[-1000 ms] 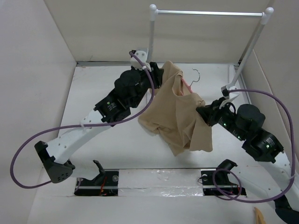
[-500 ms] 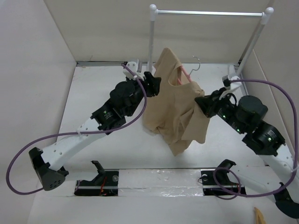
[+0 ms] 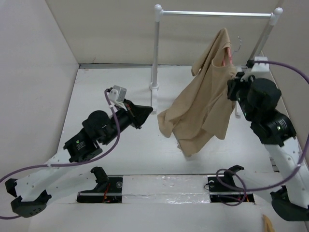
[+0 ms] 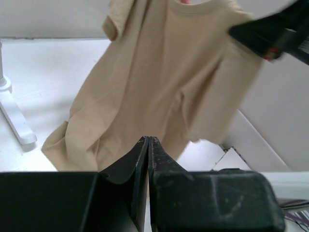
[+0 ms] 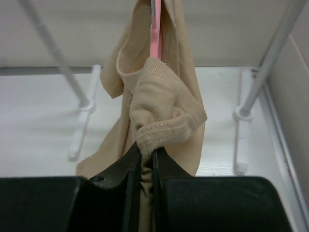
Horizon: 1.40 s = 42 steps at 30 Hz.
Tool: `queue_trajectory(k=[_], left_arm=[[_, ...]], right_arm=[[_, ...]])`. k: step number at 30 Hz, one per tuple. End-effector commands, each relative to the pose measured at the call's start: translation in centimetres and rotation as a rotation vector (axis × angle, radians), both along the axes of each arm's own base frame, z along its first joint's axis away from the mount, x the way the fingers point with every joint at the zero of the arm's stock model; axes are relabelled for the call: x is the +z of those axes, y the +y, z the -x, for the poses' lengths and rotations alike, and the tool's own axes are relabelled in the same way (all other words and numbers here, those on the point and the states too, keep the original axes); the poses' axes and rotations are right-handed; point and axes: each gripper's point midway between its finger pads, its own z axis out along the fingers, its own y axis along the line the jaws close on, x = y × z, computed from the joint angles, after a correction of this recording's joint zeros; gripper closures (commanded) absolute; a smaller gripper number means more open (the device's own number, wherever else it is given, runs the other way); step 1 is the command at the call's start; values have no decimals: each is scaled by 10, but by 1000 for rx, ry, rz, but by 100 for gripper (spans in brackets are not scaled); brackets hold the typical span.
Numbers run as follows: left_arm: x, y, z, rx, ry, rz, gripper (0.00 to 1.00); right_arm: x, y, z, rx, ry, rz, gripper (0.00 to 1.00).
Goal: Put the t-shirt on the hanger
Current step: Place the hanger at the clothesline.
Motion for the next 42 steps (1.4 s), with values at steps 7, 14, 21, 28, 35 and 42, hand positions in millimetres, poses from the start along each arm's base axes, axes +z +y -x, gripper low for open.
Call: queue_trajectory(k=[7, 14, 21, 28, 35, 42], left_arm=[[-12, 44, 20, 23, -37, -122, 75], [-11, 67, 33, 29, -129, -83, 61], [-15, 86, 39, 60, -188, -69, 56], [-28, 81, 41, 34, -189, -68, 55], [-35, 83, 35, 68, -169, -76, 54], [-38, 85, 31, 94, -161, -79, 52]], right_arm=[[76, -34, -69, -66, -146, -57, 100], [75, -65, -126, -137, -101, -76, 100], [72, -94, -151, -195, -74, -73, 100], [65, -124, -174, -227, -36, -26, 100], [21, -139, -203, -219, 55, -30, 100], [-8, -149, -207, -227, 89, -54, 100]])
